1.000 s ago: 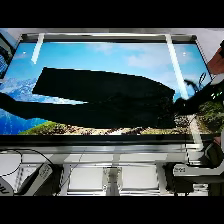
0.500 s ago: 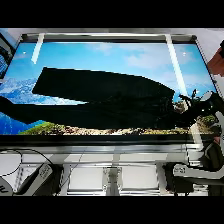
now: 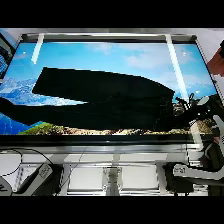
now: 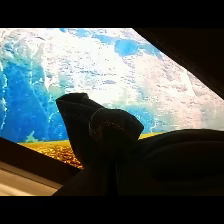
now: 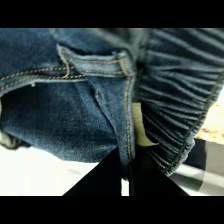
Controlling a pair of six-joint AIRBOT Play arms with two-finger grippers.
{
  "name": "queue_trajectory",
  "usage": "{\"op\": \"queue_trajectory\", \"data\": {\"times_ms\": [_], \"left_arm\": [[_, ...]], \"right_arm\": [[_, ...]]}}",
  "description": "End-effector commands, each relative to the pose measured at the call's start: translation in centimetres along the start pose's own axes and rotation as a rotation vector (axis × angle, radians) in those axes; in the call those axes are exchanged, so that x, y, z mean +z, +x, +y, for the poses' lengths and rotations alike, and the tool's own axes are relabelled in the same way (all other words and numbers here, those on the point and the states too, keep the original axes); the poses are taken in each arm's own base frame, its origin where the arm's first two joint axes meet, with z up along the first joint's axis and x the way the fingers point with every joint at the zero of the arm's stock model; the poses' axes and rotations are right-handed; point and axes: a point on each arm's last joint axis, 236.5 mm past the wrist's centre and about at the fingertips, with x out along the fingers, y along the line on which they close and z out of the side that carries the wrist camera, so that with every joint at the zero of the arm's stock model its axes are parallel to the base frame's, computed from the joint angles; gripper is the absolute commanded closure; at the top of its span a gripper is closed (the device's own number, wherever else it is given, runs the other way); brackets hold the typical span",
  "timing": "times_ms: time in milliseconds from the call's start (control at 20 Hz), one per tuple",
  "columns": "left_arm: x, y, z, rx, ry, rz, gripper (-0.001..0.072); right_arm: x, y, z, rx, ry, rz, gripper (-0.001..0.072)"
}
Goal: Fold the clothes and pants, and hang the long-sleeved shirts on hangers.
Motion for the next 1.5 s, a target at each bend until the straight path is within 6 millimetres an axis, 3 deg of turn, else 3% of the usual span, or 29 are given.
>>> {"op": "queue_trajectory", "data": {"times_ms": [0,100,400,650,800,1000,1100,1250,1350,1450], "left_arm": [[-0.2,0.6,1.1,0.036,0.053,0.02,0.0687],[0.0,0.6,2.7,0.102,0.068,0.015,0.0687],[0.0,0.9,2.9,0.103,0.141,0.023,0.0687],[-2.2,2.9,2.8,0.071,0.162,0.093,0.0687],[-5.3,5.1,2.6,0.034,0.181,0.176,0.0687],[-9.0,7.3,2.2,-0.004,0.167,0.263,0.0687],[-9.7,7.4,1.6,-0.029,0.158,0.276,0.0687],[-7.5,5.4,-1.0,-0.089,0.2,0.144,0.0686],[-6.1,2.9,-1.3,-0.041,0.227,0.046,0.0686],[-6.3,0.8,-0.7,0.032,0.199,0.019,0.0687]], "right_arm": [[-2.0,-1.0,0.9,0.041,-0.039,0.058,0.0681],[-1.2,-3.7,0.9,0.039,-0.045,-0.043,0.0682],[0.8,-14.5,-0.9,0.034,0.068,-0.468,0.0683],[1.2,-20.0,-3.5,0.035,0.203,-0.657,0.0683],[1.0,-21.5,-5.4,0.013,0.272,-0.717,0.0683],[0.5,-21.3,-6.4,-0.025,0.288,-0.703,0.0683],[0.0,-21.0,-7.3,-0.06,0.31,-0.687,0.0683],[0.1,-22.6,-8.8,-0.132,0.346,-0.726,0.0683],[-0.3,-24.2,-9.6,-0.192,0.363,-0.739,0.0683],[-1.2,-24.2,-10.0,-0.22,0.37,-0.703,0.0683]]}}
